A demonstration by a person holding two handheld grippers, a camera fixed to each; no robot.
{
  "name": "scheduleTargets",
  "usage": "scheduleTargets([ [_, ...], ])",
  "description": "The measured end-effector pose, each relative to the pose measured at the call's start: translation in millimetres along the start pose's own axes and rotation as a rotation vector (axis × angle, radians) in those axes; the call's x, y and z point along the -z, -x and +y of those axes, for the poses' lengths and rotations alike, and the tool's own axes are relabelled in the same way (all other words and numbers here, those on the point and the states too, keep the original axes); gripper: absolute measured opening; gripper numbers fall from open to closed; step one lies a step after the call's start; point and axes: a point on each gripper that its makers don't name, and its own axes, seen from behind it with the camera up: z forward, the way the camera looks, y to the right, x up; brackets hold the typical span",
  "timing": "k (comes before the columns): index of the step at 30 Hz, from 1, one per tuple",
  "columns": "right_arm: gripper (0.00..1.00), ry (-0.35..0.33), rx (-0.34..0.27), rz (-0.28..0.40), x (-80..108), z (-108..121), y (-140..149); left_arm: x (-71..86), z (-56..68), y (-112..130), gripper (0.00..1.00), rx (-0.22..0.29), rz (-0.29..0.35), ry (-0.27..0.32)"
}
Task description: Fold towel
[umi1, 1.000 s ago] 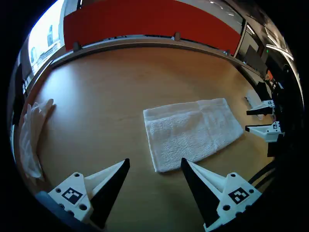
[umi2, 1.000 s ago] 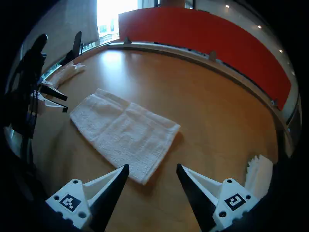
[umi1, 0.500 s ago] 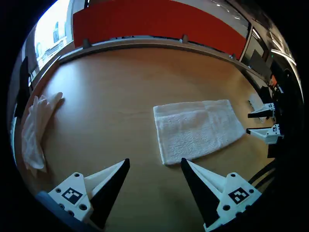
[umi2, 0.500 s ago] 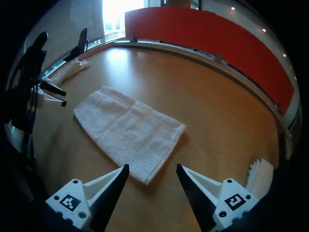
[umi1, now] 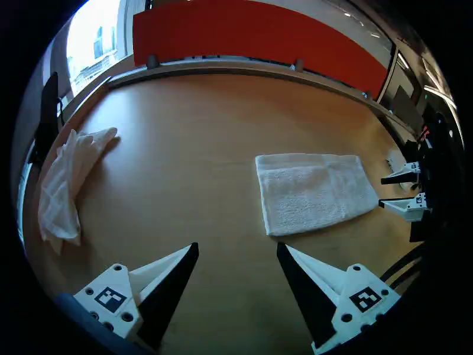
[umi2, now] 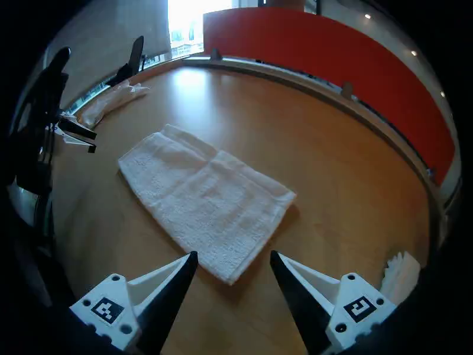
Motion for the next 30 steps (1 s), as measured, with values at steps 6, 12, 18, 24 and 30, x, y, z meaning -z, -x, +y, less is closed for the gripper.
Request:
scheduleTargets([
  [6, 0.93, -0.014, 0.018, -0.021, -2.8, -2, 6, 7.1, -6.7, 5, 0.99, 0.017, 0.002, -0.013],
  [12, 0.76, -0.029, 0.029, -0.066, -4.5, -5, 21, 13.0, -13.7, 11, 0.99, 0.027, 0.001, -0.028],
  [18, 0.58, -0.045, 0.029, -0.093, -4.6, -7, 30, 16.2, -18.7, 17, 0.98, 0.039, 0.000, -0.035],
  [24, 0.49, -0.055, 0.026, -0.112, -2.8, -6, 35, 17.6, -20.8, 20, 0.98, 0.046, -0.002, -0.037],
  [30, 0.31, -0.067, 0.025, -0.111, -1.2, -7, 34, 18.0, -20.4, 20, 0.98, 0.046, -0.001, -0.037],
])
